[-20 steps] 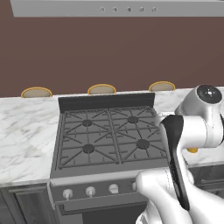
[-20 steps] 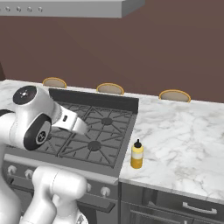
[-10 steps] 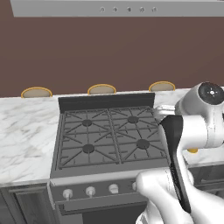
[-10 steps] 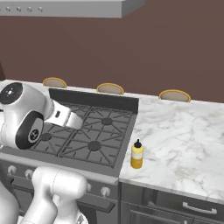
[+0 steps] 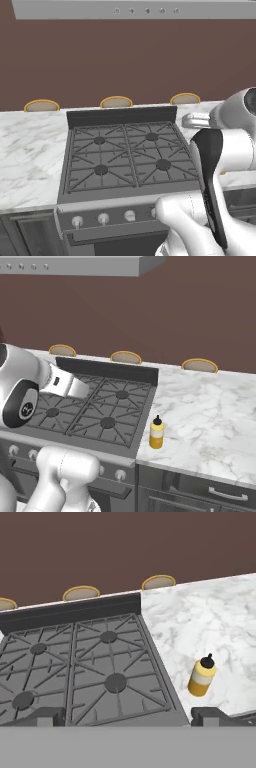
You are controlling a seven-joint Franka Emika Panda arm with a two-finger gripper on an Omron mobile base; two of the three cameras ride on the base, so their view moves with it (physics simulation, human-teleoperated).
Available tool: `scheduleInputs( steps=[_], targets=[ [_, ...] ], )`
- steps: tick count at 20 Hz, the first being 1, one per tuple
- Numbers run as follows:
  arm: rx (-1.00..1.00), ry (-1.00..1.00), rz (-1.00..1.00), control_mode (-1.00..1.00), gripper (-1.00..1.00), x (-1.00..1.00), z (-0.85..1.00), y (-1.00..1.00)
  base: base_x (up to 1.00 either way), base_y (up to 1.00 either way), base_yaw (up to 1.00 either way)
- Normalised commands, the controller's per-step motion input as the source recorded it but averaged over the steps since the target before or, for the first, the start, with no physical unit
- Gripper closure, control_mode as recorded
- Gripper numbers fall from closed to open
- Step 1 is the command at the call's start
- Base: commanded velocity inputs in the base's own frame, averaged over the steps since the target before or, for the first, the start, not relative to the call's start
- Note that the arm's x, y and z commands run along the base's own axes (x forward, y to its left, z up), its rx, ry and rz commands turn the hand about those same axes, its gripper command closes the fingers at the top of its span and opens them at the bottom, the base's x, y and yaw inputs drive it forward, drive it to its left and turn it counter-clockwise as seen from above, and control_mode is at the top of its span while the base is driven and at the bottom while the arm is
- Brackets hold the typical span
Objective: Take 2 condiments from the cabinet and move them on the counter near the stove.Make sure the condiments are lined up with each other, next to each other.
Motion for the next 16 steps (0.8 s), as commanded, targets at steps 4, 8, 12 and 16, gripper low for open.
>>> scheduleInputs(
  steps=[4,8,12,16],
  targets=[
    [0.00,0.00,0.00,-1.00,-1.00,-0.40,0.35,0.00,0.00,0.00,0.00],
    [0.00,-0.03,0.00,-1.00,-1.00,-0.42,0.04,0.00,0.00,0.00,0.00],
    [0.00,-0.04,0.00,-1.00,-1.00,-0.28,0.00,0.01,0.00,0.00,0.00],
    [0.00,-0.09,0.00,-1.00,-1.00,-0.29,0.00,0.00,0.00,0.00,0.00]
  ],
)
